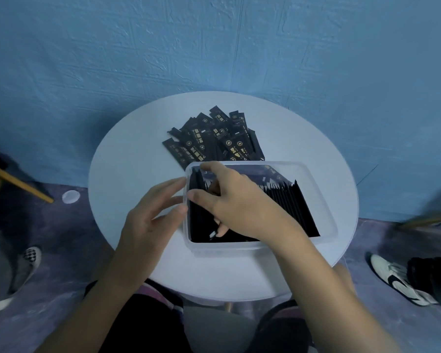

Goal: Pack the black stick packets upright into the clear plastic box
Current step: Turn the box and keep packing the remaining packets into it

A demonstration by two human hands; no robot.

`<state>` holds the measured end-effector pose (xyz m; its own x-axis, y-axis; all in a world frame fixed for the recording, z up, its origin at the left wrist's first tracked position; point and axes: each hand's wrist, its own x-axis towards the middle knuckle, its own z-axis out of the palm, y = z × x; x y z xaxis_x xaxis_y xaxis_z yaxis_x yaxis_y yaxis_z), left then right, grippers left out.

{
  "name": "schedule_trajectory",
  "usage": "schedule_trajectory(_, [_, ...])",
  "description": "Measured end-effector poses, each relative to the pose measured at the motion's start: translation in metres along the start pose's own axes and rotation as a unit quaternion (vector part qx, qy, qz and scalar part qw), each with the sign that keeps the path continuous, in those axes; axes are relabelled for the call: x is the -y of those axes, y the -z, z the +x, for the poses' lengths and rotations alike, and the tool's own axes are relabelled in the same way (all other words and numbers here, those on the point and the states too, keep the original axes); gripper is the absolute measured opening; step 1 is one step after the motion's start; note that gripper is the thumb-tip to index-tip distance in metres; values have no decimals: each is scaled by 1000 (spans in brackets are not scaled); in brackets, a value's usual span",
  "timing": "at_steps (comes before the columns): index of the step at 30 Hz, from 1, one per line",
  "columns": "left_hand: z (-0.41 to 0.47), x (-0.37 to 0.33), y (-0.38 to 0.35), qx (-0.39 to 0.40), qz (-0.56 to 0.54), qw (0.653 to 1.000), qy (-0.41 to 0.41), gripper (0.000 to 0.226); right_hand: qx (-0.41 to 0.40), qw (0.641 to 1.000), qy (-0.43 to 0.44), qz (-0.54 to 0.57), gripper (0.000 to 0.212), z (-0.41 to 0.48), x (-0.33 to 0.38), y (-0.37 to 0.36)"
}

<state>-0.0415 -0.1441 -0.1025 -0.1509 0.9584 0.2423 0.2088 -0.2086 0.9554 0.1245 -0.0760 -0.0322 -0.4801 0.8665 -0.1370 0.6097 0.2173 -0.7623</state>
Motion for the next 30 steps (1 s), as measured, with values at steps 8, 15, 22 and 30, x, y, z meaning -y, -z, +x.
schedule_trajectory(8, [-1,-4,4,-12,62,997,-53,30,81,994,-9,74,65,13,-9,8])
schedule_trajectory(15, [-1,-4,12,2,83,994,-68,22,137,986,-14,96,60,18,-1,19])
schedule_trajectory(22, [-3,-4,3,11,-1,1000,5,40,154,974,-38,164,52,20,1,15])
schedule_trajectory(30, [-4,-2,4,8,9,1000,8,37,148,976,-27,155,60,18,2,16])
